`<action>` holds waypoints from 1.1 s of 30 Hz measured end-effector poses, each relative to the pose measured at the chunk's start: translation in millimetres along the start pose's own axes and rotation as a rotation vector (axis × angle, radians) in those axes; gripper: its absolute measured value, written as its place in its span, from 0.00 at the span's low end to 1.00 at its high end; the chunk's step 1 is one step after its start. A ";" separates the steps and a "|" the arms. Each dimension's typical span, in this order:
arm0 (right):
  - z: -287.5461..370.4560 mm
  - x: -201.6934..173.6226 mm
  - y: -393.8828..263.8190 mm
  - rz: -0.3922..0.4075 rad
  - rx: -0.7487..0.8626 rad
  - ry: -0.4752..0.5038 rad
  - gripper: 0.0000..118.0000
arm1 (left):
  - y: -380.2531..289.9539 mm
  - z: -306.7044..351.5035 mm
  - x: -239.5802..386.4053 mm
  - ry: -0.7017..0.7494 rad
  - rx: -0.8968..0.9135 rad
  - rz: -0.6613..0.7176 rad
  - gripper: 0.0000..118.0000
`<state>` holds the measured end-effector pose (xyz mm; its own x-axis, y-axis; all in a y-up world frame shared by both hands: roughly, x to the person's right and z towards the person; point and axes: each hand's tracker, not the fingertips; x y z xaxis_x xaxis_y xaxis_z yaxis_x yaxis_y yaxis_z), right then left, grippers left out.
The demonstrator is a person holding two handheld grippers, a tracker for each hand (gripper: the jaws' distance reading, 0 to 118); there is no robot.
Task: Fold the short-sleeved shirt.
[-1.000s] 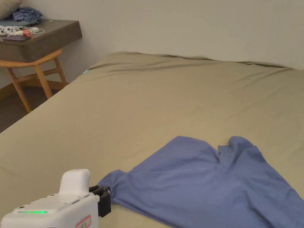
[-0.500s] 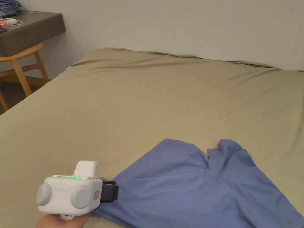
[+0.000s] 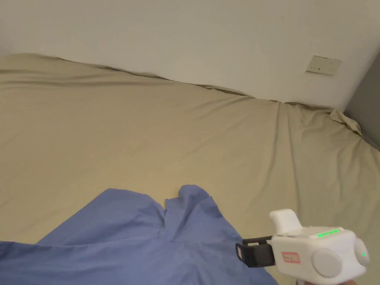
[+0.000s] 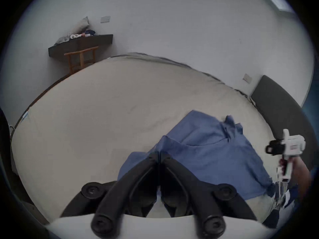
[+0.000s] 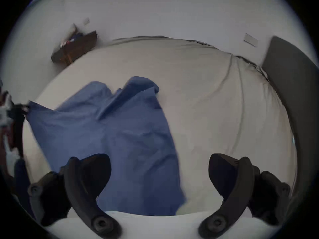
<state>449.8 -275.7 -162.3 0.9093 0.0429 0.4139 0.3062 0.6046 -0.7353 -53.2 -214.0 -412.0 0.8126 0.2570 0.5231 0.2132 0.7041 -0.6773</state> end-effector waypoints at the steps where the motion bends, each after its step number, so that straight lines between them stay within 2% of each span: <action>1: -16.8 1.6 2.4 -0.005 -0.011 -0.001 0.99 | 3.0 6.2 2.0 0.000 0.009 0.001 0.00; 3: -29.6 5.8 12.9 0.006 -0.085 -0.044 0.99 | 8.1 9.8 -1.0 -0.010 0.015 0.008 0.00; 4: -40.5 5.8 14.9 0.016 -0.111 -0.060 0.99 | 12.2 12.3 -1.6 0.019 0.043 -0.036 0.00; 7: -64.0 2.7 18.1 0.042 -0.176 -0.058 0.98 | 12.8 8.6 0.7 0.016 0.035 -0.044 0.00; 8: -68.0 -1.3 18.7 0.060 -0.201 -0.086 0.88 | 13.3 7.8 1.6 0.015 0.038 -0.043 0.00; 9: -72.9 -6.4 19.1 0.084 -0.226 -0.111 0.70 | 14.5 7.1 1.9 0.018 0.039 -0.047 0.00; 10: -72.4 -9.7 19.3 0.077 -0.221 -0.056 0.61 | 16.1 6.3 1.3 0.018 0.037 -0.041 0.00; 11: -67.3 -14.8 22.4 0.070 -0.201 -0.072 0.45 | 13.0 5.9 1.3 0.020 0.035 -0.035 0.00; 13: -60.9 -30.0 22.5 0.104 -0.185 -0.052 0.04 | 14.0 4.5 0.2 0.030 0.040 -0.036 0.00; 15: -55.5 -42.4 17.5 0.223 -0.177 -0.098 0.04 | 11.1 4.3 0.5 0.033 0.035 -0.033 0.00; 16: -49.2 -42.9 14.4 0.201 -0.164 -0.065 0.04 | 11.2 4.1 0.7 0.037 0.036 -0.040 0.00; 18: -26.8 -41.3 12.7 0.080 -0.059 -0.045 0.04 | 14.2 5.3 -0.8 0.022 0.034 -0.023 0.00; 21: 40.5 -24.6 12.3 -0.134 0.165 0.050 0.04 | 20.9 13.7 -1.6 -0.018 0.058 0.032 0.00; 22: 71.1 -21.8 14.2 -0.152 0.245 0.061 0.04 | 26.2 16.6 -0.2 -0.023 0.067 0.032 0.00; 23: 95.3 -20.7 14.5 -0.147 0.299 0.047 0.04 | 29.5 19.7 2.4 -0.029 0.077 0.030 0.00; 25: 152.1 -23.1 18.5 -0.061 0.395 -0.040 0.04 | 44.1 25.2 9.2 -0.040 0.110 0.012 0.00; 29: 252.5 -31.6 33.3 0.057 0.563 -0.181 0.04 | 79.0 38.8 30.4 -0.101 0.189 0.014 0.00; 33: 331.9 -33.2 54.6 0.107 0.643 -0.365 0.04 | 124.5 59.5 59.5 -0.149 0.281 0.001 0.00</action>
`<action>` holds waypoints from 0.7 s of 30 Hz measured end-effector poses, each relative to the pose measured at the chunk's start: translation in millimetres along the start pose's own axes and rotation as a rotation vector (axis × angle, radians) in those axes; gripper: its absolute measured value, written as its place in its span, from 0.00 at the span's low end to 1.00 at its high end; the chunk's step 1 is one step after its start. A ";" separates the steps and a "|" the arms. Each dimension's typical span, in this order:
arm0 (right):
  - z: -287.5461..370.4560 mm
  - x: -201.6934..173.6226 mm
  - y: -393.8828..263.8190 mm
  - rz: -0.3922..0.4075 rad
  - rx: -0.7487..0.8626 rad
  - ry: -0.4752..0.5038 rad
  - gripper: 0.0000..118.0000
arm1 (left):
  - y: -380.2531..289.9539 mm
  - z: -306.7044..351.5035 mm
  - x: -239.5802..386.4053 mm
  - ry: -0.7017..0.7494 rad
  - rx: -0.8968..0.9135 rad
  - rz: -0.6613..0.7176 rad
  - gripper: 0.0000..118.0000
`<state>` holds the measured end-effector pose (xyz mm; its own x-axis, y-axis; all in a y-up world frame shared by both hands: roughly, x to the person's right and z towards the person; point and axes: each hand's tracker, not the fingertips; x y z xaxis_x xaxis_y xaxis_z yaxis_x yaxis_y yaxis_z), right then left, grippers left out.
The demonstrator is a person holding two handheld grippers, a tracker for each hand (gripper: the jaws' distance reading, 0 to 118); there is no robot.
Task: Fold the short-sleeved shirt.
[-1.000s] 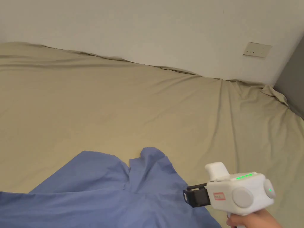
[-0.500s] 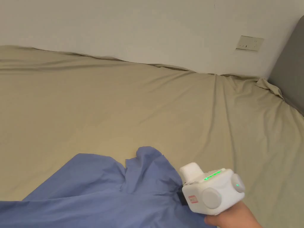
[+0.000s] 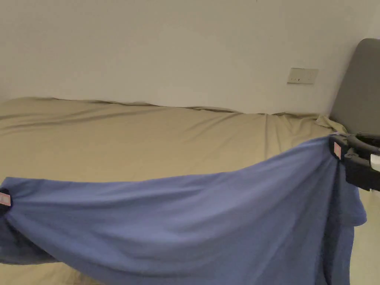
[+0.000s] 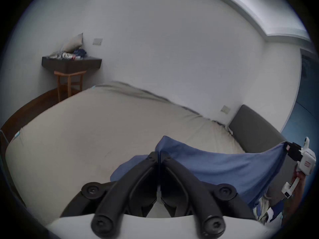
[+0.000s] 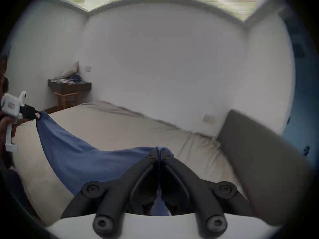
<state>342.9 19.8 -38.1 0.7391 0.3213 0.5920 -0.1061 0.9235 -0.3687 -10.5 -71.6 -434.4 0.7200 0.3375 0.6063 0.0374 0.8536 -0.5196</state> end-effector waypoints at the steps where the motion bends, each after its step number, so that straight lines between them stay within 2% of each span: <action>1: 8.8 5.2 14.0 0.007 0.015 -0.029 0.04 | 14.7 0.6 8.3 -0.010 0.021 -0.006 0.00; 6: 24.1 25.6 65.3 0.090 0.047 -0.141 0.04 | 86.2 13.6 54.4 -0.052 0.126 -0.087 0.00; 7: 22.3 27.5 75.0 0.113 0.032 -0.154 0.04 | 100.6 17.4 61.6 -0.061 0.140 -0.091 0.00; 9: 13.6 34.0 88.4 0.188 0.026 -0.240 0.04 | 129.0 23.0 71.1 -0.075 0.183 -0.102 0.00; 10: 8.3 38.2 95.8 0.205 0.024 -0.260 0.04 | 141.6 26.9 77.3 -0.041 0.221 -0.116 0.00; 14: -12.5 59.0 136.3 0.137 0.015 -0.228 0.04 | 193.7 24.6 94.5 -0.018 0.239 -0.153 0.00; 17: -33.1 63.3 167.7 0.178 0.012 -0.262 0.03 | 230.6 19.0 106.5 0.019 0.254 -0.200 0.00; 19: -54.4 65.8 187.5 0.202 -0.057 -0.223 0.03 | 249.5 9.7 119.9 0.134 0.255 -0.342 0.00; 21: -68.5 67.3 198.1 0.190 -0.071 -0.224 0.03 | 260.7 7.1 123.1 0.141 0.243 -0.352 0.00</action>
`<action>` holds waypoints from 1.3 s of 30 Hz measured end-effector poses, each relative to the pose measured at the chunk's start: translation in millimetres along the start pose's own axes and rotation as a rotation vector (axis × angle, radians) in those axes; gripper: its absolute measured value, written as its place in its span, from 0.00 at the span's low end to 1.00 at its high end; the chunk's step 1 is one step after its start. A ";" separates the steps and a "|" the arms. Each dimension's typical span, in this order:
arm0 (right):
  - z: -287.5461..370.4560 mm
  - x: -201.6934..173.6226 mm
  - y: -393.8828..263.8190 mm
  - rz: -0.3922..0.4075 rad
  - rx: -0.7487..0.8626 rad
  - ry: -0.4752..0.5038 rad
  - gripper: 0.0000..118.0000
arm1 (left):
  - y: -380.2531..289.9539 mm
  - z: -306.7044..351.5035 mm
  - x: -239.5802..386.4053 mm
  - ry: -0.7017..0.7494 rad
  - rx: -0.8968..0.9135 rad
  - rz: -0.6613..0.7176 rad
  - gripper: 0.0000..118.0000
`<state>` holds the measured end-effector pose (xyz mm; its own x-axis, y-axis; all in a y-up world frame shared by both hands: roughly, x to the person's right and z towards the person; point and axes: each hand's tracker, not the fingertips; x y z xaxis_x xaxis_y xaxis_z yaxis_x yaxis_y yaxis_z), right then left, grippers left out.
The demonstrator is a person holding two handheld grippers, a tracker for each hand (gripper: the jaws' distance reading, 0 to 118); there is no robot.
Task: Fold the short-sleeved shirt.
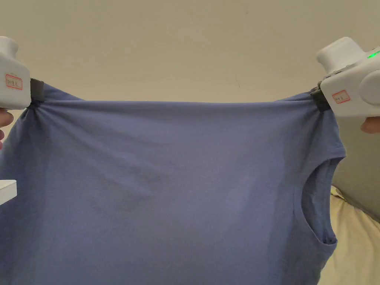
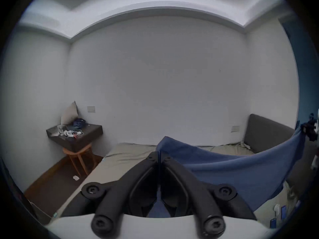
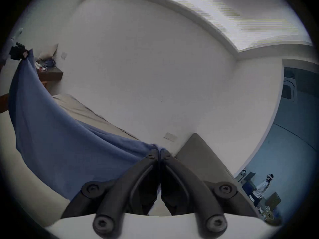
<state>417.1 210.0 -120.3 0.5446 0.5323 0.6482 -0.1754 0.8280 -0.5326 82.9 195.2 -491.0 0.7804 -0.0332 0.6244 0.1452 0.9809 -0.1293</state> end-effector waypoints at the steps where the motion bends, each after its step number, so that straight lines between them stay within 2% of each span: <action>1: -4.2 -1.4 4.5 0.008 -0.005 0.004 0.03 | 3.5 -1.9 -1.5 -0.003 0.000 0.007 0.00; 4: -17.3 -6.5 13.3 0.067 -0.001 -0.030 0.03 | 8.4 -4.6 -6.6 0.002 -0.006 0.018 0.00; 10: -43.1 -11.6 22.8 0.072 -0.021 0.016 0.03 | -4.8 -30.5 -5.4 0.034 -0.059 -0.014 0.00; 14: -76.7 -31.7 7.8 0.084 -0.061 0.038 0.03 | -33.4 -65.9 1.3 0.049 -0.118 -0.049 0.00; 17: -110.8 -58.0 -15.7 0.089 -0.118 0.074 0.03 | -65.7 -99.1 6.9 0.037 -0.208 -0.026 0.00; 20: -147.1 -92.2 -48.4 0.097 -0.196 0.113 0.03 | -109.2 -136.6 15.4 0.050 -0.289 -0.062 0.00; 26: -205.8 -166.3 -139.1 0.096 -0.334 0.219 0.03 | -223.0 -198.6 28.1 0.038 -0.491 -0.040 0.00; 32: -239.1 -208.3 -224.6 0.000 -0.454 0.318 0.03 | -318.5 -223.8 26.1 0.014 -0.647 0.030 0.00; 35: -240.1 -215.8 -253.1 -0.048 -0.473 0.327 0.03 | -346.6 -221.3 21.8 0.010 -0.678 0.040 0.00; 39: -216.0 -209.6 -273.3 -0.163 -0.468 0.388 0.03 | -360.5 -196.3 15.1 -0.039 -0.687 0.076 0.00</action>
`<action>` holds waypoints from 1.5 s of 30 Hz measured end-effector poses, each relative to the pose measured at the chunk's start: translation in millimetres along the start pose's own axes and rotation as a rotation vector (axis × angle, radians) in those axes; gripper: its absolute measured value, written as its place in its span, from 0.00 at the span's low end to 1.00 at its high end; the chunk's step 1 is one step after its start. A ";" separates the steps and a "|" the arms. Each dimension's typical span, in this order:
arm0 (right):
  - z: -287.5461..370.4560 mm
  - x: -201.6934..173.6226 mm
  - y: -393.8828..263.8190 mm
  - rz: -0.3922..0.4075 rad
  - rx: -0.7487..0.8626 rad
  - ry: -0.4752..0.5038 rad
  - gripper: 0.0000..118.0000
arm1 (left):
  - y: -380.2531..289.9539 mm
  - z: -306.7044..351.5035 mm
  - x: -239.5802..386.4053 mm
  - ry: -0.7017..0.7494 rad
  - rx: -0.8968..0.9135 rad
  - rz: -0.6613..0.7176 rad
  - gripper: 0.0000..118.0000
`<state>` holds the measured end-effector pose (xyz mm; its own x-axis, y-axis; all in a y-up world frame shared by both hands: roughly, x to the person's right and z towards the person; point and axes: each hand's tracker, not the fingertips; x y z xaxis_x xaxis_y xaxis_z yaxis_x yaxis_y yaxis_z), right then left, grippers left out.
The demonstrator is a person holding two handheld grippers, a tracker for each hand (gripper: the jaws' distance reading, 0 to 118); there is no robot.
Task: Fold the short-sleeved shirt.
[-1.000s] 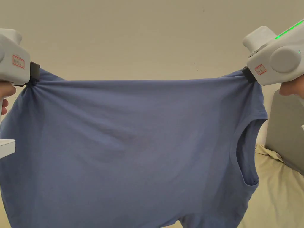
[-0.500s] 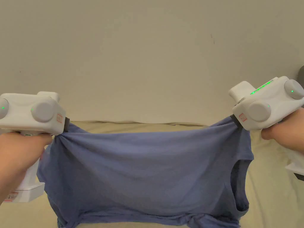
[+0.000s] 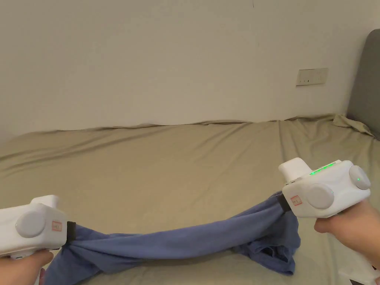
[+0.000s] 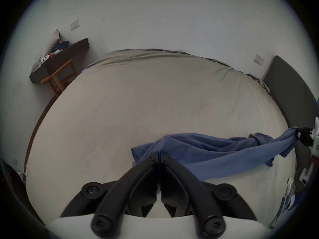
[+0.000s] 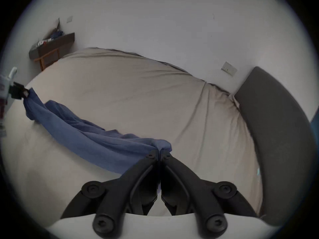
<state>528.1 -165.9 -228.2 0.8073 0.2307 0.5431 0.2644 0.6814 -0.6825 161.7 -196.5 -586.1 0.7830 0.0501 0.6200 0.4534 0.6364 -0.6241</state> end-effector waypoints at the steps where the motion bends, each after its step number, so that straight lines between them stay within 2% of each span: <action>1: 9.9 0.1 -8.2 -0.006 0.004 0.033 0.03 | -8.0 9.7 -1.0 -0.018 0.009 -0.006 0.00; 5: 61.9 -4.9 -48.3 -0.002 0.020 0.044 0.03 | -44.9 60.8 -9.4 -0.083 0.062 -0.031 0.00; 12: 149.3 -3.9 -130.8 -0.085 0.075 0.134 0.03 | -122.4 143.9 -59.0 -0.222 0.041 0.084 0.00; 17: 199.4 -18.0 -188.2 -0.066 0.007 0.161 0.03 | -175.6 184.7 -72.6 -0.184 -0.031 -0.056 0.00; 20: 217.7 -29.5 -227.3 -0.052 -0.055 0.161 0.03 | -205.9 191.2 -78.4 -0.203 -0.051 -0.035 0.00; 22: 221.3 -38.0 -254.8 -0.038 -0.118 0.150 0.03 | -227.3 186.5 -83.0 -0.221 -0.117 -0.002 0.00; 27: 223.9 -50.6 -304.9 -0.085 -0.215 0.171 0.03 | -265.0 179.1 -90.4 -0.215 -0.189 0.005 0.00; 30: 220.2 -59.5 -321.6 -0.053 -0.276 0.159 0.03 | -277.2 175.6 -93.9 -0.210 -0.256 -0.008 0.00; 33: 211.0 -63.6 -331.2 -0.079 -0.325 0.182 0.03 | -284.9 168.8 -92.1 -0.183 -0.318 -0.085 0.00; 36: 192.6 -69.6 -336.8 -0.060 -0.398 0.182 0.03 | -292.7 148.9 -86.5 -0.126 -0.369 -0.162 0.00; 40: 165.5 -71.8 -347.9 -0.070 -0.510 0.189 0.03 | -314.4 111.5 -92.3 -0.077 -0.470 -0.173 0.00; 41: 161.5 -72.8 -351.7 -0.067 -0.526 0.194 0.03 | -318.7 107.4 -93.2 -0.084 -0.447 -0.165 0.00; 45: 159.3 -73.3 -346.6 -0.069 -0.530 0.193 0.03 | -310.8 108.6 -100.9 -0.104 -0.462 -0.126 0.00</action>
<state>293.2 -308.4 46.5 0.8472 0.0332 0.5302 0.5086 0.2371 -0.8277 -104.5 -315.7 -403.1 0.6738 0.0866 0.7338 0.7018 0.2356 -0.6723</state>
